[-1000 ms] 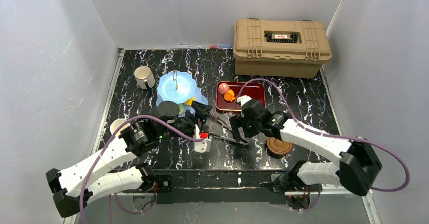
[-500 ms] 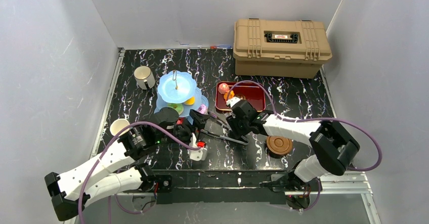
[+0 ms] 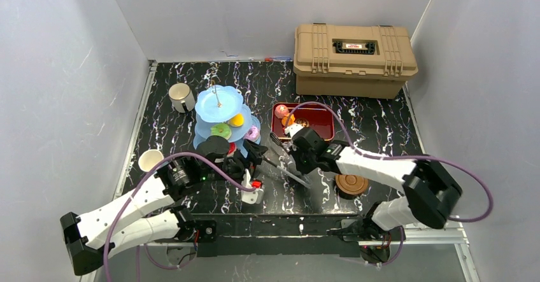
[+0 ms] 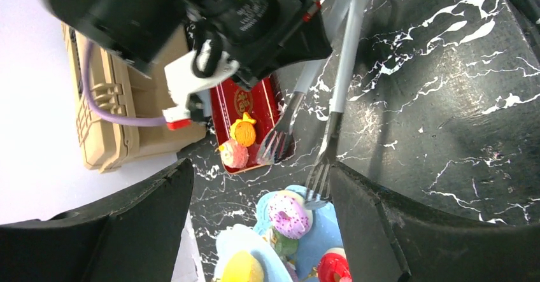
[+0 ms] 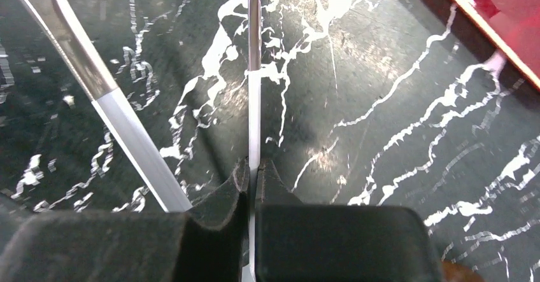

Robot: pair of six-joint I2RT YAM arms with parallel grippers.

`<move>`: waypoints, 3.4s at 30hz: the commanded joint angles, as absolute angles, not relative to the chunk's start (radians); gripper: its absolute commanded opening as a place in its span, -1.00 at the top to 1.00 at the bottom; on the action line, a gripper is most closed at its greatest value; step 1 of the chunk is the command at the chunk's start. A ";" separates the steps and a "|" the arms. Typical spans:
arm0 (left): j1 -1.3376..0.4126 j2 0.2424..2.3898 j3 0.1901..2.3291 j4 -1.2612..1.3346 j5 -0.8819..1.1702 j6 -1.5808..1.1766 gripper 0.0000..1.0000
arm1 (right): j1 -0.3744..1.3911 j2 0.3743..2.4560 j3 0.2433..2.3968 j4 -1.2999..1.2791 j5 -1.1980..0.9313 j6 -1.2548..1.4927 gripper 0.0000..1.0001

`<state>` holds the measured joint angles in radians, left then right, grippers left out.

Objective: Serve the afternoon tea
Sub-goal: Pick up the clamp from the center of the board.

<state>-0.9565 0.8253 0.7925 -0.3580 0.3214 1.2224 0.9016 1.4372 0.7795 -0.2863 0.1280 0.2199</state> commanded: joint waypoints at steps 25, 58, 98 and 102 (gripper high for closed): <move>-1.068 1.059 0.719 0.057 0.057 1.620 -0.13 | 0.891 1.205 1.216 -0.864 -0.033 0.404 0.81; -1.068 0.977 0.723 0.072 0.130 1.579 1.00 | 0.881 0.939 1.099 -0.672 -0.249 0.410 -0.97; -1.068 0.986 0.774 0.066 0.120 1.532 0.43 | 0.881 1.007 1.022 -0.500 -0.188 0.367 -0.36; -1.068 0.980 0.772 0.082 0.122 1.517 -0.32 | 0.881 1.013 1.024 -0.547 -0.154 0.357 -0.25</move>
<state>-1.0645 1.0058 0.7418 0.0536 0.1047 1.5463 0.8829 1.0271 0.9993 -0.5278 -0.2104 0.3862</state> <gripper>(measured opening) 0.538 0.650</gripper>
